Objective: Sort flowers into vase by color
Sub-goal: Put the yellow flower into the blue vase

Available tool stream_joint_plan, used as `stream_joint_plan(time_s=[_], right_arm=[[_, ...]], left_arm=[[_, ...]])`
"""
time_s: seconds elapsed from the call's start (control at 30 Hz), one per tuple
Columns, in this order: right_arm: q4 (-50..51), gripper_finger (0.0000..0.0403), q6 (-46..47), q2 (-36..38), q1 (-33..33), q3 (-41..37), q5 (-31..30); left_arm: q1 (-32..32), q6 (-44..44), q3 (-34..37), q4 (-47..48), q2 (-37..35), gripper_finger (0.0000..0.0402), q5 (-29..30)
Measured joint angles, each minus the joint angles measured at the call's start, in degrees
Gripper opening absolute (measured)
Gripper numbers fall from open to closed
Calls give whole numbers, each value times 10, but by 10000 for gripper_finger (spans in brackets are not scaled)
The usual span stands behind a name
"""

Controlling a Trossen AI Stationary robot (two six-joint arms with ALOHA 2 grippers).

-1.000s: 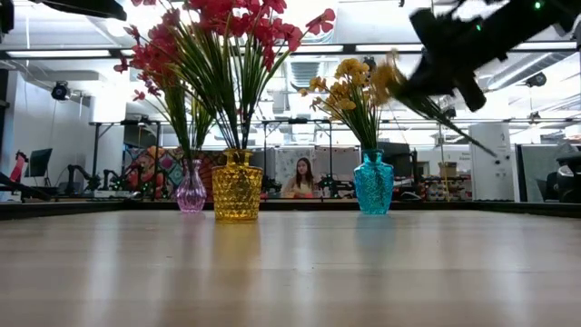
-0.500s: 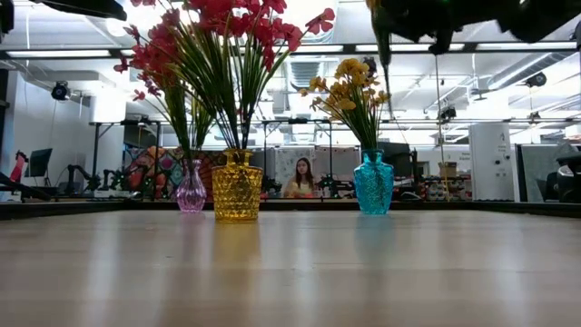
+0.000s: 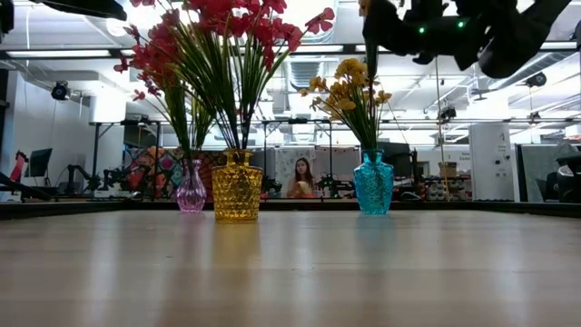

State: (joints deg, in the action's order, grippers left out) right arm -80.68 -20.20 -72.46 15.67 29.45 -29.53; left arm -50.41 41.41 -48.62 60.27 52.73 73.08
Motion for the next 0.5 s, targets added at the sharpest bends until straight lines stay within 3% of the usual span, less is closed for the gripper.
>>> stream_joint_plan(time_s=[0.5], right_arm=[[-56, 31, -18, -64, 50, 0, 0]], left_arm=[[0, -2, 0, 0, 0, 272, 0]])
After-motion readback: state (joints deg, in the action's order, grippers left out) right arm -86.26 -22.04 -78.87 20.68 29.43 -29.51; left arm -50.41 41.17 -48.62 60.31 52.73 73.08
